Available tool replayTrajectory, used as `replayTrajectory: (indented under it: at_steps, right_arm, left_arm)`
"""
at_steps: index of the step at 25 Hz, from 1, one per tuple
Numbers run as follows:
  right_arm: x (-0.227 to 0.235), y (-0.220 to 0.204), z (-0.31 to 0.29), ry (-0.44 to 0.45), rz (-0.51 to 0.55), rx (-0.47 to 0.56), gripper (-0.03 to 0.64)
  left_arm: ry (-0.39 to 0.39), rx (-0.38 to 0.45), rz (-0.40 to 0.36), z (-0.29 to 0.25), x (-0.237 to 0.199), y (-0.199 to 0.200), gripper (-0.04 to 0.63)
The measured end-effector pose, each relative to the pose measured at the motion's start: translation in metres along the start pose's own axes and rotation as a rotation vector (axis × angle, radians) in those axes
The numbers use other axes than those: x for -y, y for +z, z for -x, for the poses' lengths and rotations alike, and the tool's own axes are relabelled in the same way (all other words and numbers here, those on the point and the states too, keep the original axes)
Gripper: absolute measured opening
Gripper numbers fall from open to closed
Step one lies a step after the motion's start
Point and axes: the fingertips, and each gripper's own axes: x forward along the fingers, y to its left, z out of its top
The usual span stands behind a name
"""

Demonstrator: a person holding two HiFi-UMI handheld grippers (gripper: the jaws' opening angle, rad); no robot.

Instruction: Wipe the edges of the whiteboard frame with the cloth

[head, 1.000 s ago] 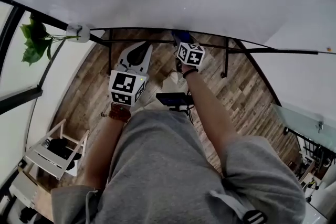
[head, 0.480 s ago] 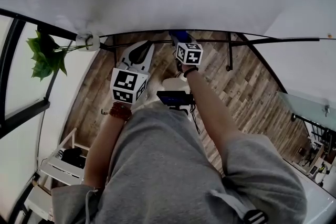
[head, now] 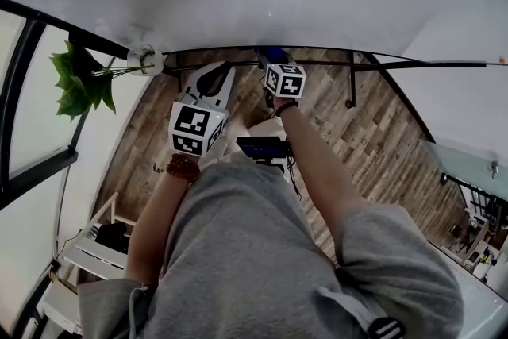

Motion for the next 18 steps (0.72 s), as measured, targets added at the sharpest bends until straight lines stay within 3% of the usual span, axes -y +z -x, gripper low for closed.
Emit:
replayTrajectory:
  at_steps: [18]
  right_arm:
    - [-0.046,-0.004,-0.016,0.044,-0.012,0.001,0.166]
  left_arm:
    - [0.001,-0.011,0.034,0.020,-0.025,-0.015,0.032]
